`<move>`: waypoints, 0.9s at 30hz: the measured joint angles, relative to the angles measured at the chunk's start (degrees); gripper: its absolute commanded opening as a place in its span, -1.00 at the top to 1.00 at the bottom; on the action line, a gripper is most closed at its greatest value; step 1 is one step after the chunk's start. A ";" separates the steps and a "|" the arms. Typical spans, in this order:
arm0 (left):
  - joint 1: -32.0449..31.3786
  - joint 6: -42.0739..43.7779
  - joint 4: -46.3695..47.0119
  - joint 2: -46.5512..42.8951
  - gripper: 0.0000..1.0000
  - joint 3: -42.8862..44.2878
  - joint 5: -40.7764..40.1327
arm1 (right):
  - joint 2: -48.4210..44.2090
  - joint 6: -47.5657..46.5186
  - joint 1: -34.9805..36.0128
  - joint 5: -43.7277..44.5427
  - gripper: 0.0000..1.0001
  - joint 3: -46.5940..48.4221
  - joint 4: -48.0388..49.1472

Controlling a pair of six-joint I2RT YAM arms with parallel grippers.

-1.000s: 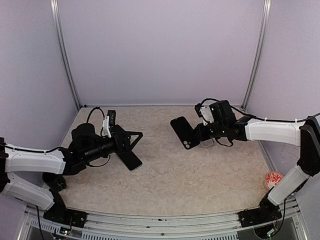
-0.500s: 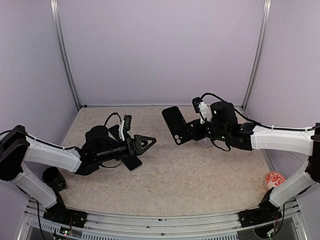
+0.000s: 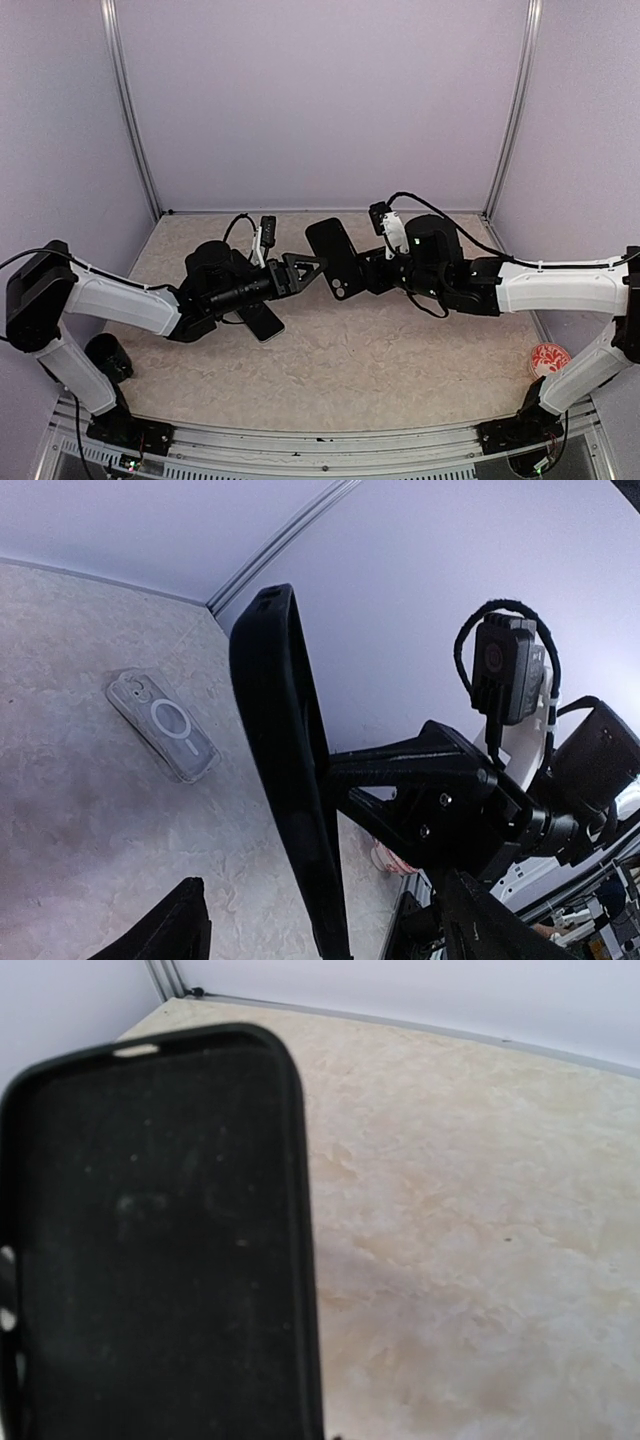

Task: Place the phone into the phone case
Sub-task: Pass from the right arm to the left

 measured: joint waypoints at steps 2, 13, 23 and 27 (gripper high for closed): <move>0.00 -0.02 -0.11 0.13 -0.46 0.79 -0.70 | 0.11 -0.02 0.66 0.70 1.00 -0.04 0.22; 0.00 -1.88 0.15 3.76 0.25 2.43 -1.03 | 2.19 -0.02 4.09 3.45 1.00 -0.26 0.87; 0.00 -2.86 0.74 4.66 0.69 2.43 -0.70 | 2.32 -0.04 5.20 4.61 1.00 -0.33 1.09; 0.00 -2.97 0.98 5.14 0.71 2.43 -0.55 | 2.32 -0.04 5.31 4.90 0.95 -0.61 1.22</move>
